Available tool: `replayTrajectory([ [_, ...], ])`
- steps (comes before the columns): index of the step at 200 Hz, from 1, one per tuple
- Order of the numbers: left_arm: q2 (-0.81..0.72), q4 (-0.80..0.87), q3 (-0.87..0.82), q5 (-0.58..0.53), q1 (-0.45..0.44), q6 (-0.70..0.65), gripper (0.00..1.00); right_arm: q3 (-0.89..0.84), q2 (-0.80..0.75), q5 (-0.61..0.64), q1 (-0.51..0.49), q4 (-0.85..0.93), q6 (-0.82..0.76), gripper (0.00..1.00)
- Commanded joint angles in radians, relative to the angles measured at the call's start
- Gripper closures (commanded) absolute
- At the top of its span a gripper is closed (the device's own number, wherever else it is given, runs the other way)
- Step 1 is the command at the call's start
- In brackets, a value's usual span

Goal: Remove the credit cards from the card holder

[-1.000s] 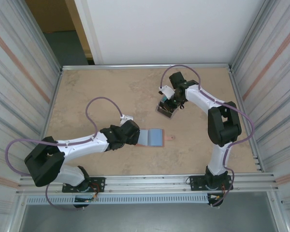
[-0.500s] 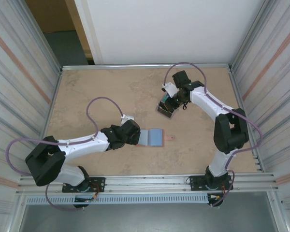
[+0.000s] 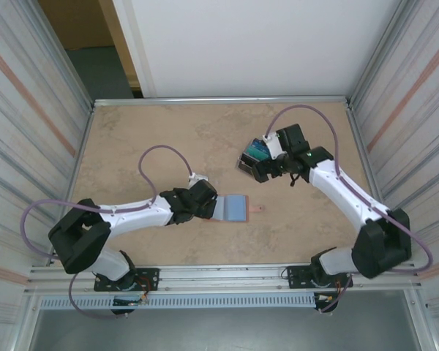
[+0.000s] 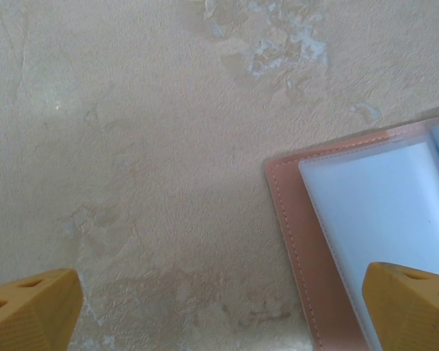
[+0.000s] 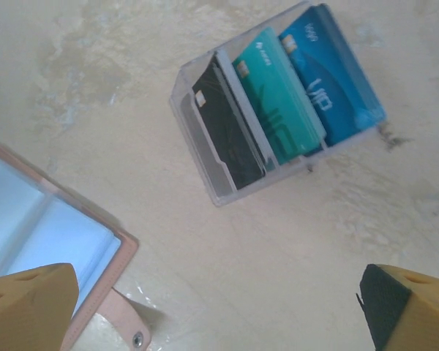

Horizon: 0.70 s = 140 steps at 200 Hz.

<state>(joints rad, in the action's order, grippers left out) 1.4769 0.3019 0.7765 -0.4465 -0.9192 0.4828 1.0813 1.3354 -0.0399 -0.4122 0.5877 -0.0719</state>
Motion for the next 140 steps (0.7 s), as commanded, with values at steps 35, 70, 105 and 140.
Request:
replayTrajectory([
  [35,0.05,0.093,0.029,-0.087,-0.021,0.013,0.01,-0.196,-0.277,0.208,-0.006,-0.062,0.232,0.01],
  [70,0.066,0.103,0.029,-0.111,-0.035,0.025,0.01,-0.329,-0.432,0.31,-0.004,-0.089,0.32,0.01],
  [105,0.033,0.103,0.017,-0.15,-0.041,0.042,0.01,-0.436,-0.53,0.45,0.0,-0.117,0.375,0.01],
  [140,-0.033,0.124,-0.011,-0.232,-0.038,0.056,0.01,-0.538,-0.607,0.637,0.008,-0.185,0.449,0.01],
])
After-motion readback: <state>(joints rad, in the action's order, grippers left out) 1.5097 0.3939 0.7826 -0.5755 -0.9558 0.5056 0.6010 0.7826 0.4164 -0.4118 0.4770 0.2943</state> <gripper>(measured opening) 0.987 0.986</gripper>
